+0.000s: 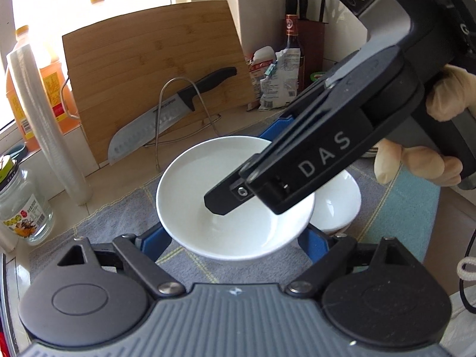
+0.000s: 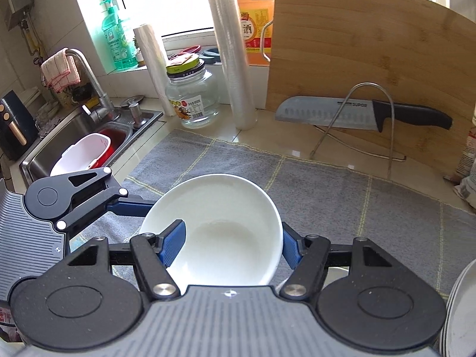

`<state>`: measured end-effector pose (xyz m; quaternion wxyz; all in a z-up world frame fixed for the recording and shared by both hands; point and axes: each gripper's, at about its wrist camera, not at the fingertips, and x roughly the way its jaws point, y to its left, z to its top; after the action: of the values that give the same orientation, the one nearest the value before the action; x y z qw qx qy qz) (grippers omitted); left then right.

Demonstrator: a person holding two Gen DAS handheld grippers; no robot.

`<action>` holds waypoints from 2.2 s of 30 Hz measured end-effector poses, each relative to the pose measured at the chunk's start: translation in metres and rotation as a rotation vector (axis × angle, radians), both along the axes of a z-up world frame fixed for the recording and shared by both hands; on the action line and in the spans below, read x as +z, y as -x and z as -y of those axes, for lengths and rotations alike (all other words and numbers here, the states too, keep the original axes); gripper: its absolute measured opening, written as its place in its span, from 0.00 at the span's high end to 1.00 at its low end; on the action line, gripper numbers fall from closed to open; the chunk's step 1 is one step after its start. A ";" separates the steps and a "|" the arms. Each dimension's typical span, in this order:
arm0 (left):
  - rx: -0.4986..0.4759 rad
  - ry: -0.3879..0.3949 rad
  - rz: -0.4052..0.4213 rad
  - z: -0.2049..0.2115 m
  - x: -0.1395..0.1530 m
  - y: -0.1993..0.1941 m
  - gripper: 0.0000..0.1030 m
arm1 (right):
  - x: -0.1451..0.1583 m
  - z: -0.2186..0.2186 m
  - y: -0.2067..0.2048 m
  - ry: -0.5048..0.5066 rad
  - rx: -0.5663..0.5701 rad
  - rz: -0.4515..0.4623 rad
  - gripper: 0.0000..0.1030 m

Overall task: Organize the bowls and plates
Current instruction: 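Carry the held bowl with the right gripper back over the nested bowls, then lower the bowl into the nested bowls and open the right gripper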

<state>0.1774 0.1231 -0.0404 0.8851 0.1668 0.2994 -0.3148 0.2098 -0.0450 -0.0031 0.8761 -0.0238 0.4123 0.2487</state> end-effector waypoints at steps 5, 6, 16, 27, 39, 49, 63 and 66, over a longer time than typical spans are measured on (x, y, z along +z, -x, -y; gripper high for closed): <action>-0.043 0.021 0.011 0.026 0.004 -0.002 0.12 | 0.006 0.029 0.006 0.009 -0.061 0.024 0.29; -0.052 0.022 0.012 0.031 0.004 -0.002 0.12 | 0.005 0.034 0.007 0.010 -0.072 0.025 0.29; -0.117 0.003 -0.026 0.071 -0.016 -0.004 0.12 | -0.014 0.070 0.014 0.015 -0.164 -0.010 0.29; -0.132 -0.026 -0.078 0.083 -0.030 -0.002 0.12 | -0.035 0.084 0.015 -0.004 -0.190 -0.063 0.29; -0.118 -0.037 -0.095 0.087 -0.035 -0.006 0.12 | -0.038 0.084 0.015 0.007 -0.167 -0.051 0.29; -0.114 -0.035 -0.098 0.088 -0.036 -0.006 0.12 | -0.040 0.077 0.016 0.073 -0.148 -0.027 0.29; -0.125 -0.021 -0.100 0.086 -0.038 -0.007 0.07 | -0.041 0.079 0.015 0.067 -0.152 -0.029 0.27; -0.127 -0.032 -0.079 0.086 -0.038 -0.007 0.04 | -0.041 0.078 0.016 0.069 -0.146 -0.027 0.25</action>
<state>0.1840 0.0372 -0.0784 0.8482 0.1871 0.3278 -0.3717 0.1940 -0.1232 -0.0446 0.8849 -0.0205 0.4333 0.1698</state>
